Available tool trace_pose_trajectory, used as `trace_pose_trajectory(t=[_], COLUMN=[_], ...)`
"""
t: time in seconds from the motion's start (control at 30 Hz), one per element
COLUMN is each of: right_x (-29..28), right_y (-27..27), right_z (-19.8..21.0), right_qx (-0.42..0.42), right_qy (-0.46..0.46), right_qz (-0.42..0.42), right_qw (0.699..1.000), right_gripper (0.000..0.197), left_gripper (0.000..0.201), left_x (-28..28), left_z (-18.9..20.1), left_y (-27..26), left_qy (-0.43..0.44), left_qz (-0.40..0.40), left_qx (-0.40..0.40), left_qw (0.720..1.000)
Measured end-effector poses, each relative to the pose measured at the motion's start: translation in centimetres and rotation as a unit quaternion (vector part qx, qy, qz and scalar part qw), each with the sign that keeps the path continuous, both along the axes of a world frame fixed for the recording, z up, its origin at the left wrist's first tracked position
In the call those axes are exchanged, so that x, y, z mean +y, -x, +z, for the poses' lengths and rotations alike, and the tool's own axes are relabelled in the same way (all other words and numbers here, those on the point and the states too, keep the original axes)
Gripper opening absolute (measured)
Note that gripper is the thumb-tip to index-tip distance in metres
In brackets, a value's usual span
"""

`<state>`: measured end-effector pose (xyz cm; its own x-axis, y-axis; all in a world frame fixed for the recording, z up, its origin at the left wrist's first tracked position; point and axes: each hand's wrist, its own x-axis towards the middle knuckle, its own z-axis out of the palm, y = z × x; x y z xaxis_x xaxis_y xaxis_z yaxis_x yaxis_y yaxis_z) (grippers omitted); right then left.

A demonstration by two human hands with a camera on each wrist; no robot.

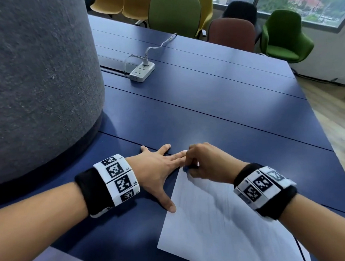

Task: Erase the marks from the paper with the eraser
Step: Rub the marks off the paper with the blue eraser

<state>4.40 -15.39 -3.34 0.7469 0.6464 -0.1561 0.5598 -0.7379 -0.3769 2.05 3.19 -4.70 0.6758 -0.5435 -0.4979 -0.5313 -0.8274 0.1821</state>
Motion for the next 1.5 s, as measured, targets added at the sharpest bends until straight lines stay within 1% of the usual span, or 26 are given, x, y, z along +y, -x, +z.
trace_pose_trajectory(t=[0.07, 0.13, 0.2, 0.3, 0.37, 0.47, 0.5, 0.57, 0.63, 0.67, 0.73, 0.8, 0.87, 0.93, 0.97, 1.03, 1.13, 1.2, 1.27, 1.3, 1.43, 1.5], right_x=[0.1, 0.2, 0.2, 0.0, 0.1, 0.3, 0.3, -0.1, -0.5, -0.6, -0.6, -0.5, -0.7, -1.2, -1.3, -1.3, -0.9, -1.2, -1.6, -1.6, -1.2, -1.4], right_y=[0.1, 1.3, 1.8, 0.0, -0.2, 1.1, 1.1, 0.3, -0.3, -0.2, 0.8, 1.5, 0.5, -0.8, -1.1, -0.5, 0.6, -0.5, -1.5, -1.5, 0.8, 0.2], right_z=[-0.3, -0.7, -0.6, -0.2, -0.3, -0.3, -0.1, 0.0, -0.2, -0.4, -0.7, -0.6, -0.4, -0.4, -0.6, -0.9, -0.8, -0.8, -0.8, -0.9, -1.2, -0.9], right_qx=[-0.002, 0.035, 0.071, 0.028, 0.006, 0.038, 0.050, 0.061, 0.058, 0.065, 0.110, 0.145, 0.125, 0.090, 0.080, 0.085, 0.118, 0.096, 0.073, 0.073, 0.141, 0.129], right_qy=[-0.016, -0.023, -0.009, -0.011, -0.004, 0.026, 0.030, -0.001, -0.052, -0.065, -0.075, -0.062, -0.061, -0.080, -0.089, -0.093, -0.072, -0.074, -0.099, -0.105, -0.088, -0.071], right_qz=[-0.002, 0.038, 0.043, -0.014, -0.024, 0.006, 0.004, -0.044, -0.095, -0.104, -0.081, -0.056, -0.079, -0.120, -0.128, -0.113, -0.073, -0.103, -0.144, -0.149, -0.091, -0.094], right_qw=[1.000, 0.998, 0.996, 0.999, 1.000, 0.999, 0.998, 0.997, 0.992, 0.990, 0.988, 0.986, 0.987, 0.985, 0.985, 0.986, 0.988, 0.987, 0.982, 0.980, 0.982, 0.985], right_gripper=[0.007, 0.003, 0.004, 0.006, 0.010, 0.012, 0.010, 0.006, 0.010, 0.012, 0.014, 0.015, 0.012, 0.009, 0.008, 0.008, 0.010, 0.011, 0.013, 0.013, 0.010, 0.011], left_gripper=[0.131, 0.131, 0.133, 0.132, 0.132, 0.133, 0.133, 0.132, 0.133, 0.134, 0.134, 0.135, 0.135, 0.135, 0.135, 0.135, 0.137, 0.138, 0.137, 0.137, 0.135, 0.135], left_x=[0.0, 0.1, 0.0, 0.1, 0.2, 0.2, 0.2, 0.1, 0.2, 0.3, 0.3, 0.3, 0.3, 0.3, 0.3, 0.3, 0.4, 0.4, 0.4, 0.4, 0.3, 0.3], left_z=[-0.1, -0.1, -0.2, -0.4, -0.5, -0.6, -0.6, -0.5, -0.7, -0.8, -0.9, -0.9, -0.8, -0.8, -0.8, -0.8, -0.8, -0.8, -0.8, -0.8, -0.7, -0.6], left_y=[0.0, 0.0, 0.0, -0.1, -0.1, -0.1, -0.1, -0.2, -0.2, -0.2, -0.2, -0.2, -0.2, -0.2, -0.2, -0.2, -0.2, -0.2, -0.2, -0.2, -0.2, -0.2], left_qy=[0.000, -0.002, -0.002, 0.005, 0.006, 0.006, 0.007, 0.011, 0.009, 0.006, 0.002, 0.001, 0.000, -0.002, -0.002, 0.002, 0.011, 0.015, 0.012, 0.007, -0.008, -0.013], left_qz=[0.001, 0.002, 0.003, 0.000, 0.001, 0.004, 0.004, 0.004, 0.005, 0.005, 0.005, 0.004, 0.004, 0.004, 0.005, 0.006, 0.012, 0.016, 0.014, 0.013, 0.005, 0.003], left_qx=[-0.003, -0.006, -0.008, -0.007, -0.008, -0.012, -0.012, -0.011, -0.016, -0.018, -0.022, -0.020, -0.018, -0.018, -0.020, -0.022, -0.022, -0.022, -0.024, -0.024, -0.019, -0.017], left_qw=[1.000, 1.000, 1.000, 1.000, 1.000, 1.000, 1.000, 1.000, 1.000, 1.000, 1.000, 1.000, 1.000, 1.000, 1.000, 1.000, 1.000, 1.000, 1.000, 1.000, 1.000, 1.000])
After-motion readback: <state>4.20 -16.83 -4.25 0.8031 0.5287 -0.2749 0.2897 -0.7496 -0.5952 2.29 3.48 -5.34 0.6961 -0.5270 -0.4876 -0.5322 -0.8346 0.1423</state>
